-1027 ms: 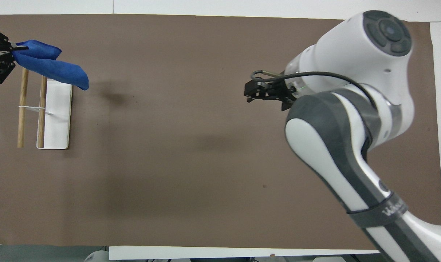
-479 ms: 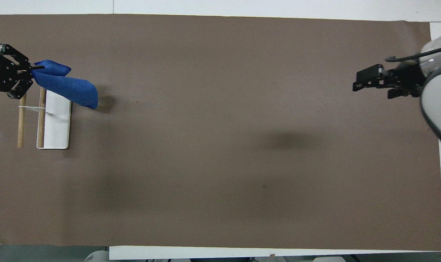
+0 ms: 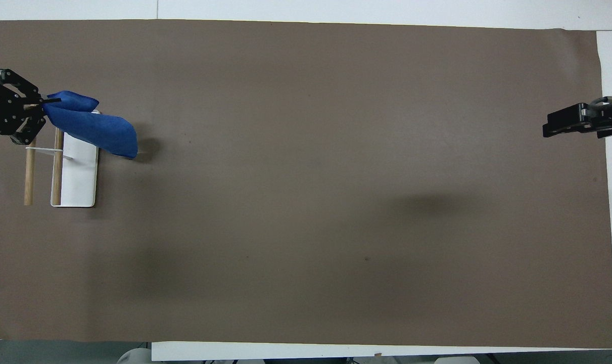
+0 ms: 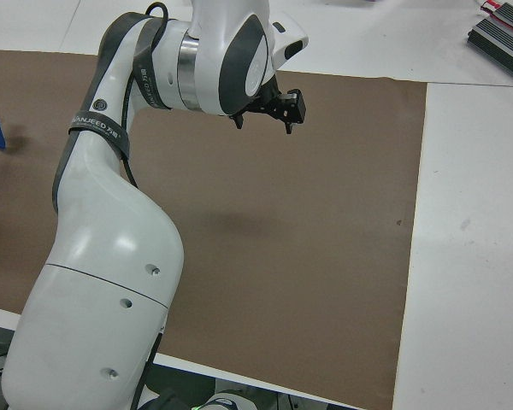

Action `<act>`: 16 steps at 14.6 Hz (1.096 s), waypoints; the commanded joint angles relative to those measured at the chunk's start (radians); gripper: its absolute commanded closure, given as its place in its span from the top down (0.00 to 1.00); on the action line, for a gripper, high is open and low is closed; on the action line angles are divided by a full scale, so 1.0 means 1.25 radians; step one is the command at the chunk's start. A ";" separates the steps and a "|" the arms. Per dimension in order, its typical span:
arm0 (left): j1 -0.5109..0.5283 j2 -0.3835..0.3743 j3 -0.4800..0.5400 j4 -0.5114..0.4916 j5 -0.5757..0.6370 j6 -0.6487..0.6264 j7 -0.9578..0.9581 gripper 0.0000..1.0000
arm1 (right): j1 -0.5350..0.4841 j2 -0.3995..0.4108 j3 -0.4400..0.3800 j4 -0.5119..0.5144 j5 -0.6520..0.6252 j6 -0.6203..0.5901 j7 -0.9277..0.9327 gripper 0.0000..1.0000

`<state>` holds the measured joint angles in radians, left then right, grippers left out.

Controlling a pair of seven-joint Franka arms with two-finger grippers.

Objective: Right arm passes towel to left arm to hang
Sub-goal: 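Lower the towel over the rack with the left gripper while the right retracts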

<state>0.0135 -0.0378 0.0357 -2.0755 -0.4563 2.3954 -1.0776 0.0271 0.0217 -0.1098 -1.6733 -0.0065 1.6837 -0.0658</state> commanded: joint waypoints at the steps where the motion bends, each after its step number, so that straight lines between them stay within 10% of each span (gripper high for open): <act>1: 0.020 -0.030 0.038 -0.038 0.003 0.010 0.076 0.02 | -0.001 -0.006 0.003 -0.005 -0.027 -0.004 -0.012 1.00; 16: 0.037 -0.019 0.099 -0.028 0.002 0.151 0.198 0.02 | -0.001 -0.006 0.004 -0.005 -0.027 -0.012 -0.010 1.00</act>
<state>0.0572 -0.0508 0.1513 -2.0886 -0.4563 2.5445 -0.8479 0.0324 0.0218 -0.1101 -1.6740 -0.0243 1.6804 -0.0658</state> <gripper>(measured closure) 0.978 0.000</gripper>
